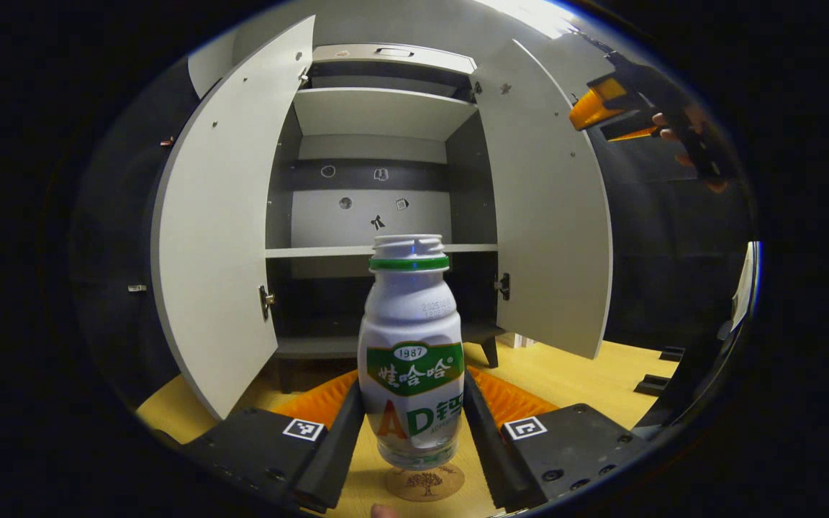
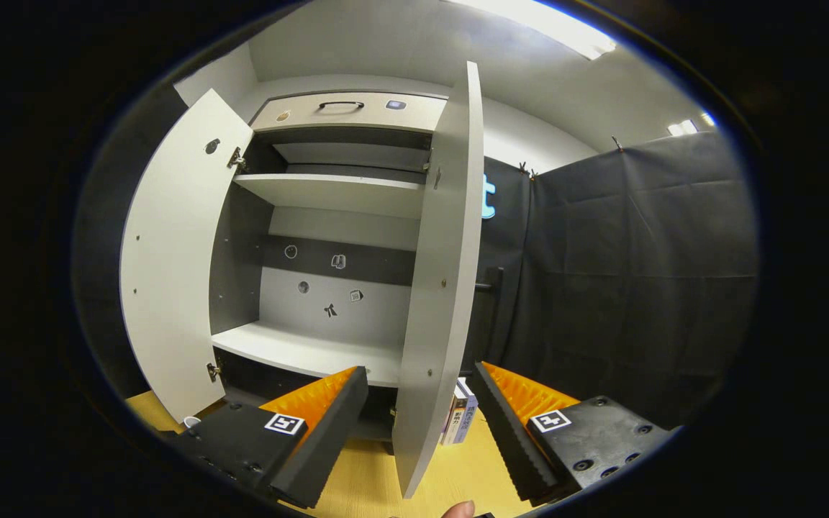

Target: Grasp the bottle in the cabinet with the left hand and place it on the coaster, then close the right door with the right hand and the left door with the left hand.

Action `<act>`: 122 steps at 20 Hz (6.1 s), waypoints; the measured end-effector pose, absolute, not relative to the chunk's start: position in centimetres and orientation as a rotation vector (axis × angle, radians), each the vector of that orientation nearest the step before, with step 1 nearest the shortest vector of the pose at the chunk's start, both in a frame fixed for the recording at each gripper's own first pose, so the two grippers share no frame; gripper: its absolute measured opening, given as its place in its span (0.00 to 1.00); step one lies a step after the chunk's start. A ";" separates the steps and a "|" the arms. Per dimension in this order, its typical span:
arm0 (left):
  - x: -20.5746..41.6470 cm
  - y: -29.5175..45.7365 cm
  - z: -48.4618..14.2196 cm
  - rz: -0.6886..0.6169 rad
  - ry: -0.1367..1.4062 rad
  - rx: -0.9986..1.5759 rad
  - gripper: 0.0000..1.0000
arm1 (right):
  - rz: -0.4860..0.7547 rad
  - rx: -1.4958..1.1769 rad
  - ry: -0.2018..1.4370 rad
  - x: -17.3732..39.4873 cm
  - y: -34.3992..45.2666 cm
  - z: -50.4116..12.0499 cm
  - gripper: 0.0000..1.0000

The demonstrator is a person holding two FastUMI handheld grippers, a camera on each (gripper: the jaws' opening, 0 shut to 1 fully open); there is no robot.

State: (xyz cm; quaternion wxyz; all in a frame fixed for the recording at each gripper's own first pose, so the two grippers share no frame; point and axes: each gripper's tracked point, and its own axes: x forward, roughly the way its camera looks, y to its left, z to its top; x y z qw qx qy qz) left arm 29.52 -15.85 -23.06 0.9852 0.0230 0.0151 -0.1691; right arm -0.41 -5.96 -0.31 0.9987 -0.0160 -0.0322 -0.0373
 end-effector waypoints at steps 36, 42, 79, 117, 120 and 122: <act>23.6 -8.9 -19.8 -0.245 0.167 0.006 0.98 | -0.024 -0.008 0.003 -1.0 -4.5 -2.4 0.98; 23.1 -2.4 -7.7 -0.088 0.116 0.034 0.98 | -0.004 0.088 0.016 -1.7 -5.3 -1.3 0.98; 23.8 0.1 4.9 0.222 0.061 0.020 0.98 | 0.048 0.140 0.059 5.7 -11.5 -0.5 1.00; 25.8 7.6 3.8 0.317 0.078 0.005 0.98 | 0.277 0.158 0.041 16.1 6.4 0.0 0.96; 26.3 8.3 3.8 0.326 0.075 0.004 0.98 | 0.275 0.160 0.038 17.1 6.9 0.0 0.96; 26.5 8.8 3.7 0.333 0.078 0.000 0.98 | 0.274 0.164 0.037 17.9 7.3 0.0 0.96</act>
